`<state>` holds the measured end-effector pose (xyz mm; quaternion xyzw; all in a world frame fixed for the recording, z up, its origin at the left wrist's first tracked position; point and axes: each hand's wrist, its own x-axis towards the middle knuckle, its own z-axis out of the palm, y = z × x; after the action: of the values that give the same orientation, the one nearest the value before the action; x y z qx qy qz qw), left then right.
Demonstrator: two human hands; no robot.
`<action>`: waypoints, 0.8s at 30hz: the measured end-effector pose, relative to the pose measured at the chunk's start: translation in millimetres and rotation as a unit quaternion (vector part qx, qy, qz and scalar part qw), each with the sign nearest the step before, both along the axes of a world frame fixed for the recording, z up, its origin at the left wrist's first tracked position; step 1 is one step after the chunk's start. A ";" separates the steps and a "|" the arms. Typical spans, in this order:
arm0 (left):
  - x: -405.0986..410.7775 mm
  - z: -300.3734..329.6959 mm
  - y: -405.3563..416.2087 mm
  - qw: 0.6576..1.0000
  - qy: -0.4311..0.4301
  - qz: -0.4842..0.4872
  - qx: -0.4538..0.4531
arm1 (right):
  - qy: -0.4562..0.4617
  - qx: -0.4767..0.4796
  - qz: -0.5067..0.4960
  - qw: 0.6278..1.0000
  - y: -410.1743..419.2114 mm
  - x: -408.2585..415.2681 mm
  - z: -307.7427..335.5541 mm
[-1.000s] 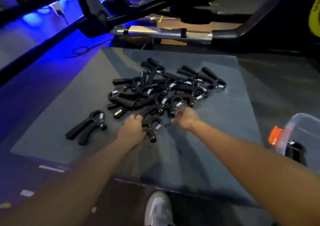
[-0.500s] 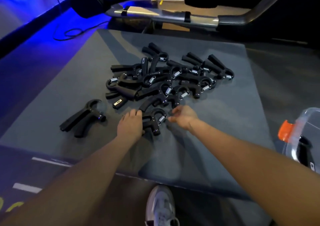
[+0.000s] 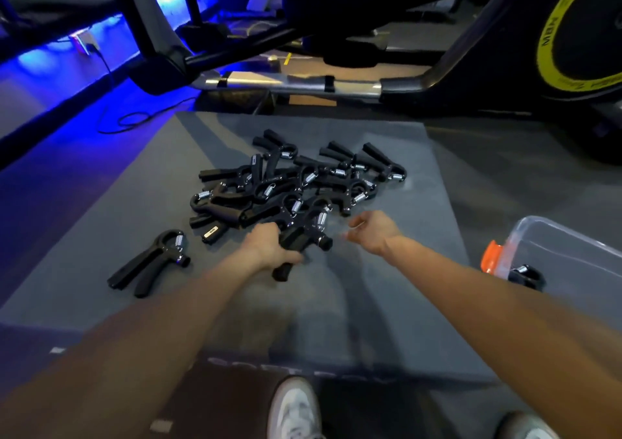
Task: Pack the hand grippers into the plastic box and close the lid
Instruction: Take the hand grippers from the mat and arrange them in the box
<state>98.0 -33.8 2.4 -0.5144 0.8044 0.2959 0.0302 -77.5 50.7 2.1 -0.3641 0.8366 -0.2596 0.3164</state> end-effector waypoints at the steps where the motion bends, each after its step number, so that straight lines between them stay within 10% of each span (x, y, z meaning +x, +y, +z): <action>1: -8.5 13.2 3.1 0.999 0.042 0.004 0.031 | 0.002 -0.005 0.003 1.000 4.5 -5.5 10.8; 14: -156.7 89.1 91.6 0.822 0.396 0.005 0.409 | -0.205 -0.097 -0.058 0.972 102.8 -88.1 92.2; 24: -248.4 54.6 143.8 0.833 0.387 -0.029 0.394 | -0.157 -0.108 -0.190 0.963 173.3 -163.9 83.4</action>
<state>-150.4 110.0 57.0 -0.2793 0.5800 0.7616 -0.0747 -241.4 224.0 85.5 -0.1849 0.7972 -0.4579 0.3472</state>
